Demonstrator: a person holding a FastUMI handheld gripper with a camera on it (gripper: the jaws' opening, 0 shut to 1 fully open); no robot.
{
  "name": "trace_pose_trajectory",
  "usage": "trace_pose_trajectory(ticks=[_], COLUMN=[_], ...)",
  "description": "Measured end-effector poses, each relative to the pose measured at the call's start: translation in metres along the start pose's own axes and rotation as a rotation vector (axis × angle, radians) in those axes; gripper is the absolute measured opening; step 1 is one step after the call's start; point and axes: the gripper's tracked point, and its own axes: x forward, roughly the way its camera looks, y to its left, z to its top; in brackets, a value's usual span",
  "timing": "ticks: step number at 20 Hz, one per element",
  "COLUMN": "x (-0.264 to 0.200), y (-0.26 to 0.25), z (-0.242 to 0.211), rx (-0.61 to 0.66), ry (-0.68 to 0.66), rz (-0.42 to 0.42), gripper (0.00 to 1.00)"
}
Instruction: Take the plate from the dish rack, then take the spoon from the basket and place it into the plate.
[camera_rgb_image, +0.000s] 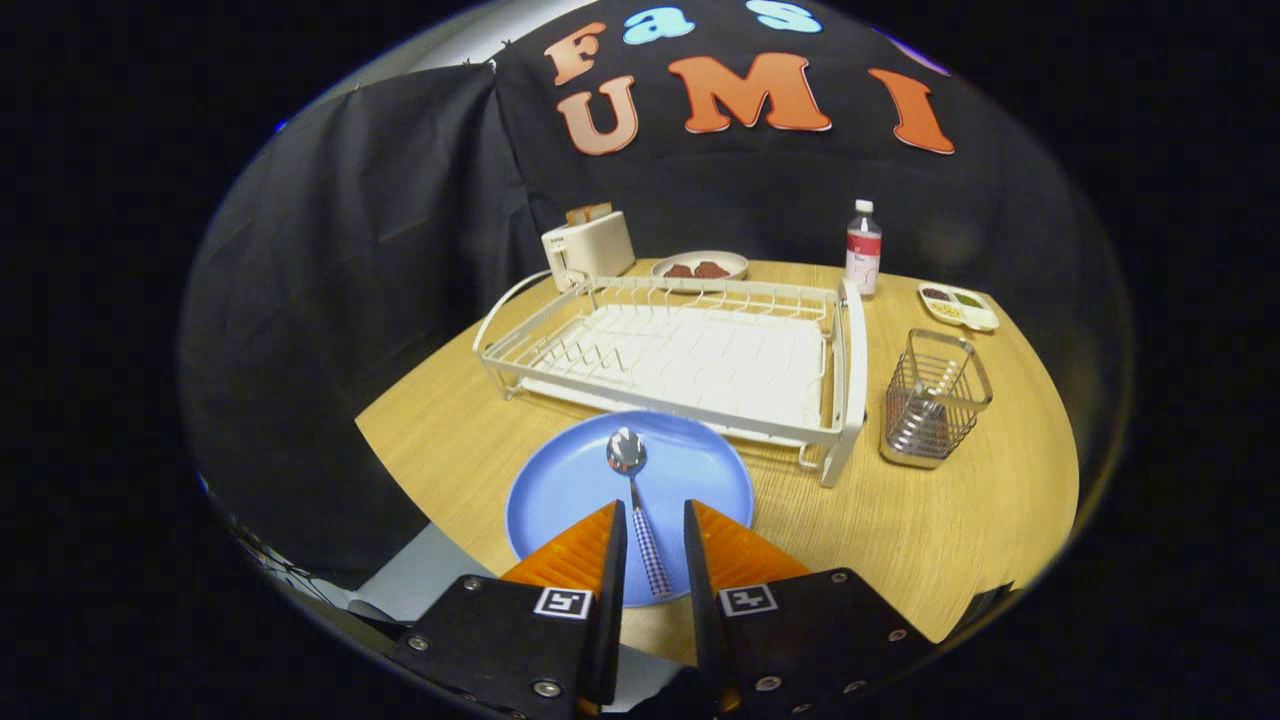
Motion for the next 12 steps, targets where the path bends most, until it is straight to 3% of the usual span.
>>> trace_pose_trajectory(ticks=[3, 4, 8, 12], x=[-0.018, -0.027, -0.061, -0.101], y=[-0.011, -0.012, -0.026, -0.035], z=[0.059, 0.077, 0.144, 0.201], rx=[0.008, 0.012, 0.000, -0.021], ry=[-0.128, -0.172, -0.340, -0.498], rz=[-0.033, -0.041, -0.084, -0.126], gripper=[0.46, 0.56, 0.80, 0.90])
